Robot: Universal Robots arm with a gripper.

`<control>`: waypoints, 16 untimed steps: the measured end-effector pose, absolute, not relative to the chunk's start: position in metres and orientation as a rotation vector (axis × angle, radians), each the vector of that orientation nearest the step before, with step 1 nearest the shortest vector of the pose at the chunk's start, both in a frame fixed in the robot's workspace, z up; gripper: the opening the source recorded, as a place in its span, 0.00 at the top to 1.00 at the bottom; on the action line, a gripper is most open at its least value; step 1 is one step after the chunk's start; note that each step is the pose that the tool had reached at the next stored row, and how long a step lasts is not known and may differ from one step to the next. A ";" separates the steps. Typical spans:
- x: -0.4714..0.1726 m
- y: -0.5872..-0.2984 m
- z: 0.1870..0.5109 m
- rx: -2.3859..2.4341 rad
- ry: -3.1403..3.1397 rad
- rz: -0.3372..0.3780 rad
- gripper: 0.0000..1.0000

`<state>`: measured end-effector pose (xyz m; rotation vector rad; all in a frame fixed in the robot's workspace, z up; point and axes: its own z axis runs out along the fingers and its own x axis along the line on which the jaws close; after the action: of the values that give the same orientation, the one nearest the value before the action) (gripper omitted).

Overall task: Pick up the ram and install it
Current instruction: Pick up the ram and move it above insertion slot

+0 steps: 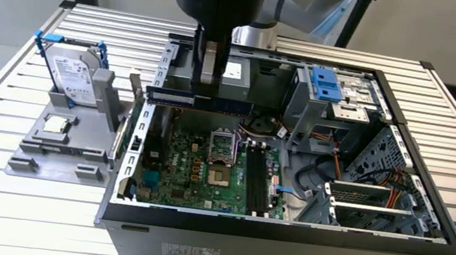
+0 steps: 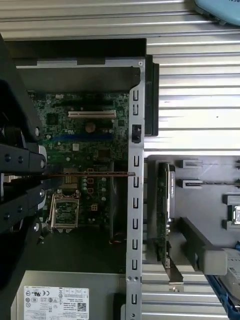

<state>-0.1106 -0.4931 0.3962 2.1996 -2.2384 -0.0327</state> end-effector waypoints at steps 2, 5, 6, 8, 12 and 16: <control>-0.104 -0.493 0.396 2.200 -2.237 -0.033 1.00; -0.095 -0.493 0.396 2.202 -2.235 -0.034 1.00; -0.092 -0.493 0.396 2.202 -2.234 -0.034 1.00; -0.085 -0.493 0.396 2.203 -2.232 -0.035 1.00; -0.072 -0.493 0.396 2.205 -2.229 -0.036 1.00; -0.059 -0.493 0.396 2.207 -2.226 -0.038 1.00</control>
<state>-0.0593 -0.4931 0.3962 2.2073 -2.2260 -0.0376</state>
